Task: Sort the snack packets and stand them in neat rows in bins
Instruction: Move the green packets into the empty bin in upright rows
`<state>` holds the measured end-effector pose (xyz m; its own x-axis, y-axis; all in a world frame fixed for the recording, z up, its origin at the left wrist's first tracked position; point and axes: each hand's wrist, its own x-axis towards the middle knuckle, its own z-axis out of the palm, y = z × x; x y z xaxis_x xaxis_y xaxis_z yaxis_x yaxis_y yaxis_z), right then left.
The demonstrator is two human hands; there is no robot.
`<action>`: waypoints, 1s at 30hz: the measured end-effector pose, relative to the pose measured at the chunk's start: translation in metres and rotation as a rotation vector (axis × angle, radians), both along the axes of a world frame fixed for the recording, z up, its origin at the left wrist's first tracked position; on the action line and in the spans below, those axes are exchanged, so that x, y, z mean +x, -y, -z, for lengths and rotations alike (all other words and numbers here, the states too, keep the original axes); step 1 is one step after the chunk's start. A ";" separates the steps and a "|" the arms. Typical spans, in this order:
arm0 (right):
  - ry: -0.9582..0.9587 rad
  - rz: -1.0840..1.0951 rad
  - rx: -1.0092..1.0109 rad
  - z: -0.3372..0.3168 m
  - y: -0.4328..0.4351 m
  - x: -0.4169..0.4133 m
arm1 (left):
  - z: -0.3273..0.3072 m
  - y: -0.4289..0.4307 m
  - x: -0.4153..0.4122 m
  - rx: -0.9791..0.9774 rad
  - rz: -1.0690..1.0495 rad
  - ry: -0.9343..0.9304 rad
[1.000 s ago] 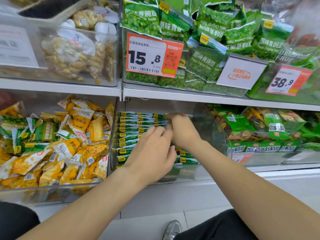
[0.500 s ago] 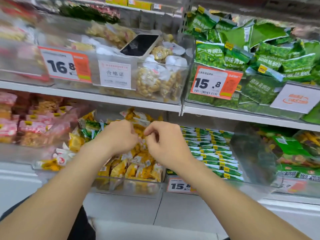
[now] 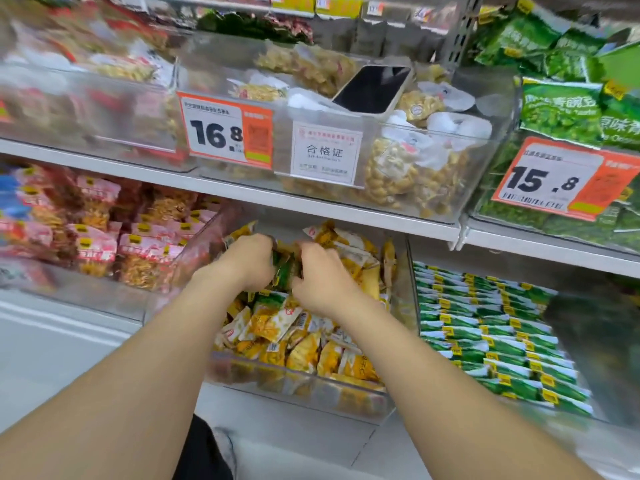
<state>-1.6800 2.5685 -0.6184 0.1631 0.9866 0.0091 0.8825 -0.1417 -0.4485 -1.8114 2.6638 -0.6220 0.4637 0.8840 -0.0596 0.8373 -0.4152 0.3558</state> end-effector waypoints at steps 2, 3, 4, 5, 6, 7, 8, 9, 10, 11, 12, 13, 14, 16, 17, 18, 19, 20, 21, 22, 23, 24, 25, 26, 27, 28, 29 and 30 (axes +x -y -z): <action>0.031 -0.038 -0.026 0.005 -0.006 -0.001 | 0.000 -0.003 -0.001 0.025 -0.007 0.074; 0.062 -0.057 -0.029 0.008 -0.009 -0.002 | -0.001 -0.004 -0.002 0.025 -0.010 0.113; 0.093 -0.068 -0.024 0.009 -0.010 -0.003 | -0.003 -0.002 -0.003 0.021 -0.009 0.135; 0.118 -0.064 -0.012 0.010 -0.011 -0.003 | -0.004 -0.001 -0.004 0.020 -0.004 0.151; 0.143 -0.054 0.011 0.009 -0.012 -0.003 | -0.005 0.000 -0.004 0.017 -0.002 0.159; 0.167 -0.037 0.036 0.008 -0.012 -0.001 | -0.004 0.001 -0.005 0.009 0.000 0.164; 0.185 -0.017 0.058 0.006 -0.012 0.001 | -0.004 0.002 -0.005 -0.011 0.001 0.159; 0.182 -0.005 0.076 0.006 -0.012 0.005 | -0.004 0.002 -0.005 -0.036 0.006 0.148; 0.168 -0.012 0.087 0.007 -0.010 0.007 | -0.004 0.004 -0.006 -0.058 0.004 0.132; 0.151 -0.036 0.095 0.007 -0.009 0.010 | -0.005 0.005 -0.006 -0.073 -0.009 0.124; 0.134 -0.068 0.096 0.008 -0.006 0.011 | -0.007 0.006 -0.006 -0.084 -0.029 0.119; 0.122 -0.109 0.089 0.009 -0.003 0.010 | -0.006 0.006 -0.006 -0.088 -0.041 0.121; 0.106 -0.143 0.075 0.010 0.001 0.009 | -0.004 0.004 -0.006 -0.088 -0.047 0.117; 0.048 -0.164 0.044 0.011 0.006 0.007 | -0.001 0.003 -0.005 -0.092 -0.054 0.087; 0.024 -0.150 0.037 0.012 0.006 0.006 | 0.000 0.005 -0.005 -0.088 -0.057 0.070; 0.011 -0.134 0.040 0.011 0.005 0.006 | -0.002 0.008 -0.005 -0.077 -0.065 0.063; 0.019 -0.120 0.048 0.010 0.003 0.007 | -0.002 0.009 -0.004 -0.066 -0.079 0.064; 0.044 -0.114 0.055 0.009 0.001 0.009 | -0.004 0.011 -0.004 -0.056 -0.099 0.067; 0.073 -0.112 0.054 0.008 -0.001 0.011 | -0.004 0.011 -0.003 -0.043 -0.118 0.080; 0.094 -0.115 0.056 0.007 -0.003 0.014 | -0.006 0.011 -0.002 -0.031 -0.133 0.096; 0.104 -0.116 0.068 0.005 -0.003 0.016 | -0.006 0.011 -0.002 -0.024 -0.139 0.119; 0.109 -0.112 0.089 0.003 -0.002 0.018 | -0.008 0.010 -0.002 -0.027 -0.146 0.151; 0.112 -0.098 0.117 0.000 0.001 0.019 | -0.010 0.011 -0.003 -0.037 -0.152 0.192; 0.110 -0.077 0.158 -0.003 0.006 0.021 | -0.014 0.012 -0.005 -0.050 -0.158 0.235; 0.102 -0.051 0.215 -0.007 0.011 0.022 | -0.017 0.014 -0.006 -0.064 -0.161 0.273; 0.079 -0.032 0.287 -0.012 0.017 0.023 | -0.023 0.017 -0.008 -0.086 -0.161 0.307; 0.040 -0.021 0.352 -0.016 0.025 0.024 | -0.029 0.022 -0.009 -0.119 -0.154 0.340; -0.008 -0.025 0.393 -0.022 0.034 0.024 | -0.036 0.028 -0.009 -0.171 -0.137 0.373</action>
<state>-1.6562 2.5346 -0.5966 0.1410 0.9118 0.3856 0.8800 0.0631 -0.4708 -1.8209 2.6354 -0.5865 0.3600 0.9310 -0.0608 0.6815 -0.2178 0.6987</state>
